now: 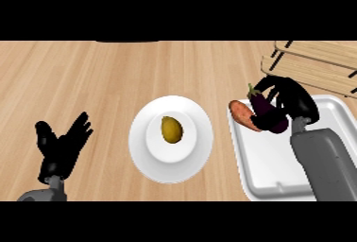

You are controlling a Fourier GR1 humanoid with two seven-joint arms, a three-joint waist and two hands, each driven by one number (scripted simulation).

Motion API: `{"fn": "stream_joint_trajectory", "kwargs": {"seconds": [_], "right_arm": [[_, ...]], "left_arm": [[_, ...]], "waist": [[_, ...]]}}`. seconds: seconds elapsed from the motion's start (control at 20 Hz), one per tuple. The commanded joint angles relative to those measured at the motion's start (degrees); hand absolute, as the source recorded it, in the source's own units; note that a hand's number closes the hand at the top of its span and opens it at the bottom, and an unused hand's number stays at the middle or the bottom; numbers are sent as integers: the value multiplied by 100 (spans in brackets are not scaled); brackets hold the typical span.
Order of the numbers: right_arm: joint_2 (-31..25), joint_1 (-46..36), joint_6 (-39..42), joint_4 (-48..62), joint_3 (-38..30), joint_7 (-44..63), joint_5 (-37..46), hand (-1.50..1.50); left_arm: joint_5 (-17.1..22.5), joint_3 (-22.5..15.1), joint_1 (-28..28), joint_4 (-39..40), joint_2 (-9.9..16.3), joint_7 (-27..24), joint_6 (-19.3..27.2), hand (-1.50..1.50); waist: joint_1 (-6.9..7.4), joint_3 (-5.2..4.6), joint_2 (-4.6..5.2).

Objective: Pick the eggplant from the tray and place it in the tiered shelf

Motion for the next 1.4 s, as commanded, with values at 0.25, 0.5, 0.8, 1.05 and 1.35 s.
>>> {"fn": "stream_joint_trajectory", "kwargs": {"seconds": [0.25,0.5,0.8,1.05,1.35], "right_arm": [[-429,-372,193,-2702,-459,1531,164,150],[-776,-946,867,-3304,-922,2583,55,150],[-1576,-2463,1528,-2183,-1670,2880,-416,150],[-1934,-2875,1127,-1244,-2096,2390,-363,150],[-2721,-3376,1065,240,-2488,1407,-404,150]], "left_arm": [[-37,19,117,40,-45,50,52,0],[-65,36,-17,404,-89,-220,-65,0],[96,144,-148,177,62,138,-204,0],[143,188,97,-72,139,147,-320,0],[15,-25,74,-246,-76,380,-161,0]], "waist": [[-93,-25,-3],[-4,-22,37],[85,-23,54],[116,-19,56],[131,-16,67]]}}
